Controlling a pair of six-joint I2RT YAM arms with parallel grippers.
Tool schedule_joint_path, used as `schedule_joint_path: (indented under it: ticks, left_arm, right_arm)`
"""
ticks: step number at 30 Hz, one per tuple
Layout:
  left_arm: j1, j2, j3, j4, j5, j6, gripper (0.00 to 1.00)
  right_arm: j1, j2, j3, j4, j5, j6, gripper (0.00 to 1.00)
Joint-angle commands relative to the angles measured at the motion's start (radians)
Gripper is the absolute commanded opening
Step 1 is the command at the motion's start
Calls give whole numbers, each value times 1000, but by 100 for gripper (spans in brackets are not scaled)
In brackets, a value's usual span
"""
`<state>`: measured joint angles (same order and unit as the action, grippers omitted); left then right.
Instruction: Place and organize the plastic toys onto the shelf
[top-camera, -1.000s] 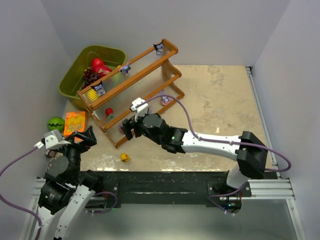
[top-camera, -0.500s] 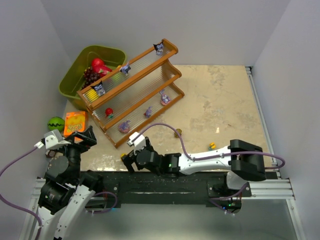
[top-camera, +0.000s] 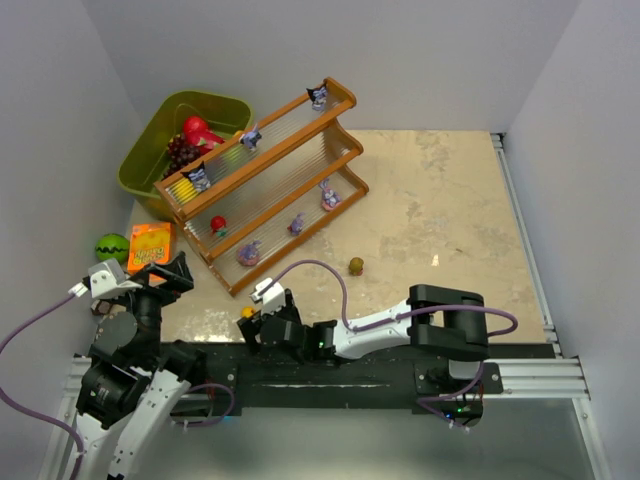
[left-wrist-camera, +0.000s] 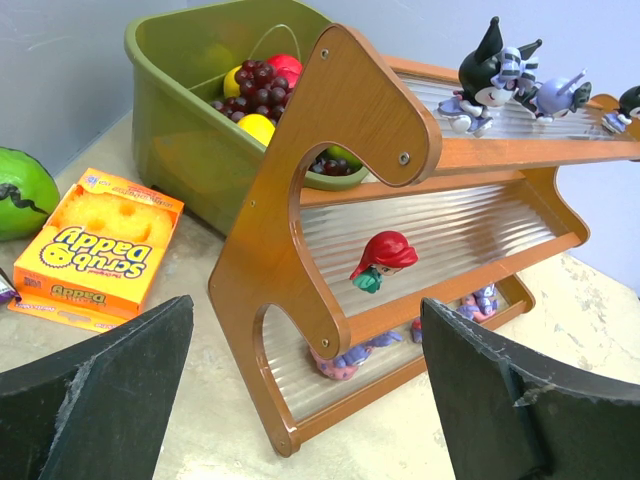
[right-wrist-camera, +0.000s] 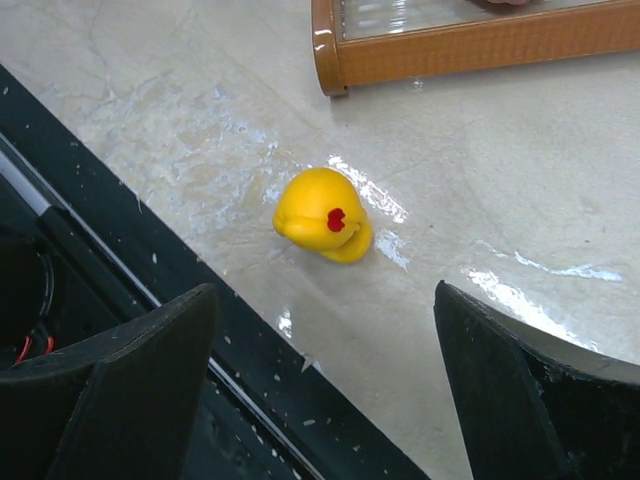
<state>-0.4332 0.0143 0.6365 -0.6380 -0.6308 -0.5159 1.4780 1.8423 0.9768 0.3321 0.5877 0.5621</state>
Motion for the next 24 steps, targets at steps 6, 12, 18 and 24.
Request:
schedule_joint_path:
  ticks: [6,12,18,24]
  left_arm:
    - [2,-80,2,38,8,-4,100]
    - [2,-79,2,40,13,-1,100]
    - [2,-82,2,41,14,1,100]
    - [2,-83,0,43,14,1,100]
  right_arm:
    - [2,107,77,143,83,93,85]
    - [4,179,135,156,115,87,79]
    - [2,225,189,119,172,96,73]
    - [1,252,229,68,201,108,67]
